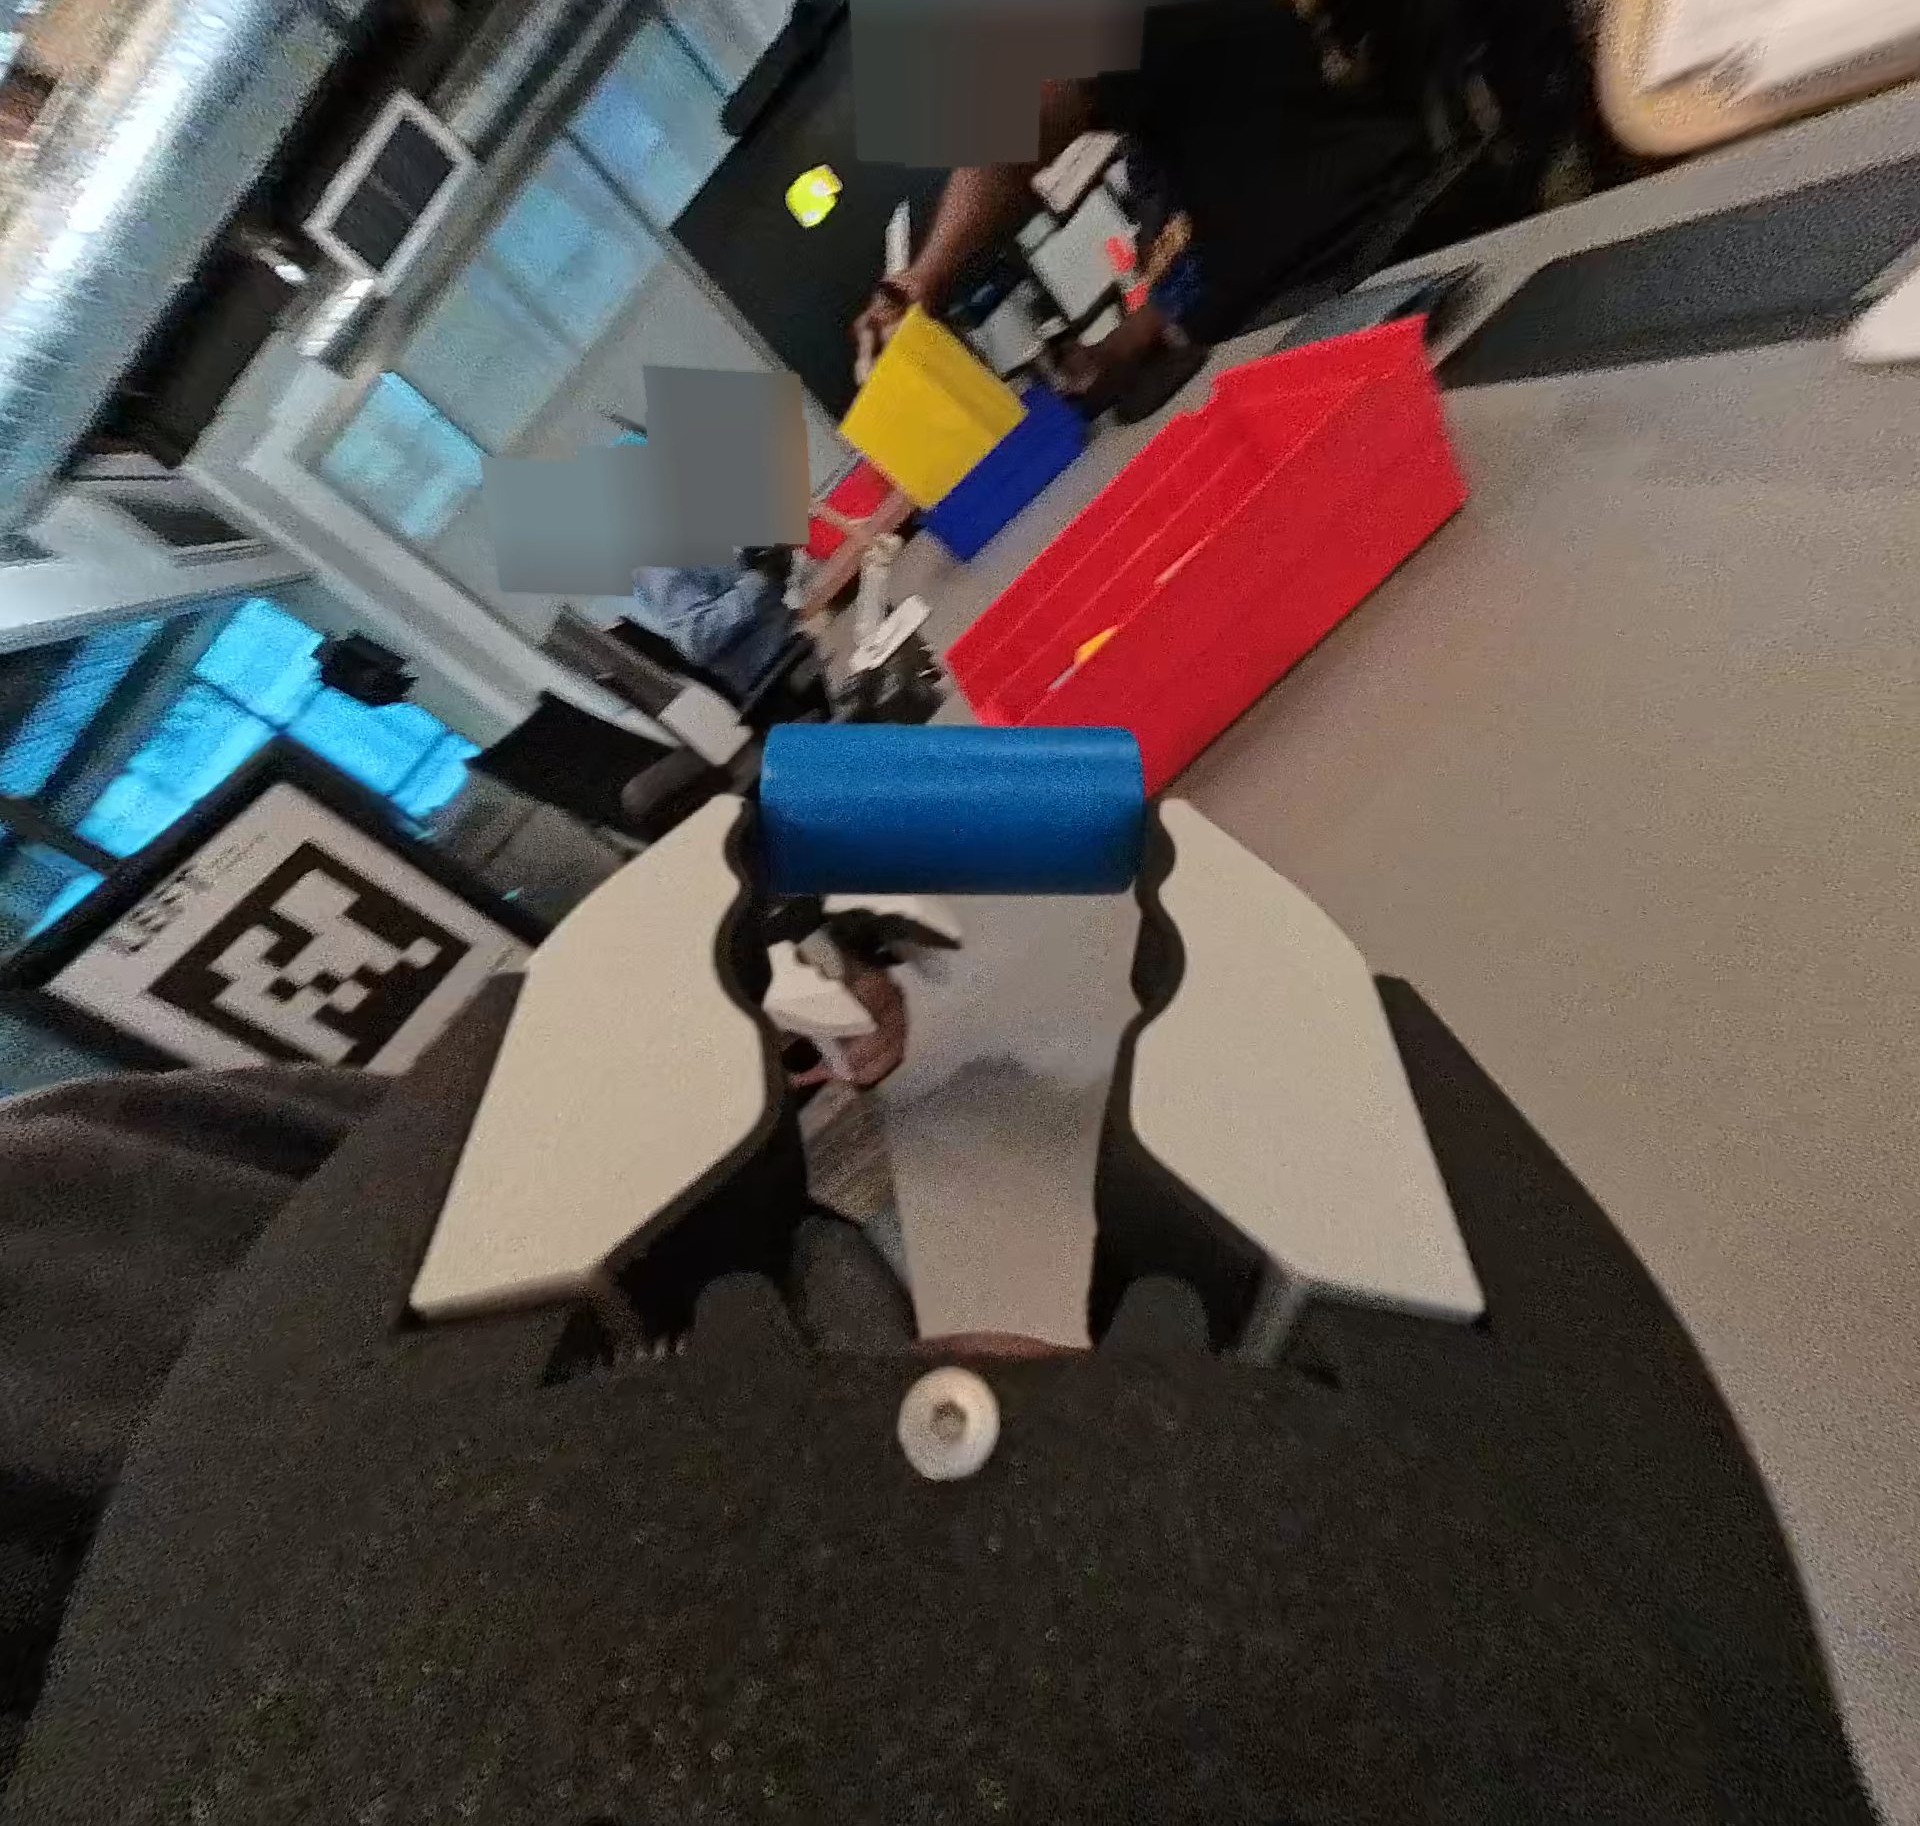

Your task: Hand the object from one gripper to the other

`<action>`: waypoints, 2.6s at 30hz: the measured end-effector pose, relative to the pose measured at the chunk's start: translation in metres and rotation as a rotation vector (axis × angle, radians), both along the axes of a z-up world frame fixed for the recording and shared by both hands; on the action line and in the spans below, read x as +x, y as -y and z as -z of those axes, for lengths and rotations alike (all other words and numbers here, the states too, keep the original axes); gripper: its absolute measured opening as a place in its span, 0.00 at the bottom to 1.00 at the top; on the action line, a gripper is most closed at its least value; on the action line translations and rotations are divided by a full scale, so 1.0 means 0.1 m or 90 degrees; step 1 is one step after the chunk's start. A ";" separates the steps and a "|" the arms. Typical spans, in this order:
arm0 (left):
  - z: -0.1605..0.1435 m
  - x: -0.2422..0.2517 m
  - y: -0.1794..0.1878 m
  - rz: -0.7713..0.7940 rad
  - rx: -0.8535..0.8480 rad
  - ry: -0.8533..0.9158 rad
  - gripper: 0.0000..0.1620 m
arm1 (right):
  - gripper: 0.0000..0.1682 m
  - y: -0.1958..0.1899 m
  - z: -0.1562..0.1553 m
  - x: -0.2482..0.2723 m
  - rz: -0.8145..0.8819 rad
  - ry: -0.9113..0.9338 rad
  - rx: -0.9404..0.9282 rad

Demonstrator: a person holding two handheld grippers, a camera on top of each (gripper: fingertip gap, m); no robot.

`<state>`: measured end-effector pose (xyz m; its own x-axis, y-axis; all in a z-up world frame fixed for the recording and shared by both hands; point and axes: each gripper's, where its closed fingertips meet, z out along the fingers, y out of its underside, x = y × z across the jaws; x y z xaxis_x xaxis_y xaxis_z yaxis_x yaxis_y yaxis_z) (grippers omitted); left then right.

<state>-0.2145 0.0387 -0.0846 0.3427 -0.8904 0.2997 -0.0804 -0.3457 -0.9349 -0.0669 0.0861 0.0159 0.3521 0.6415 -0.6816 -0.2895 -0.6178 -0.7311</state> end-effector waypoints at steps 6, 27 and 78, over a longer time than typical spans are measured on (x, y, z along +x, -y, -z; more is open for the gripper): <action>-0.05 -0.17 0.06 -0.030 0.044 -0.019 0.27 | 0.41 -0.75 0.12 1.73 0.359 0.310 -0.052; -0.05 -0.18 0.09 -0.025 0.147 -0.088 0.27 | 0.41 -1.18 2.04 2.20 -0.013 0.881 -0.147; 0.72 -2.58 -2.55 -0.103 -0.283 -0.973 0.31 | 0.37 0.69 1.55 1.57 0.523 0.436 0.013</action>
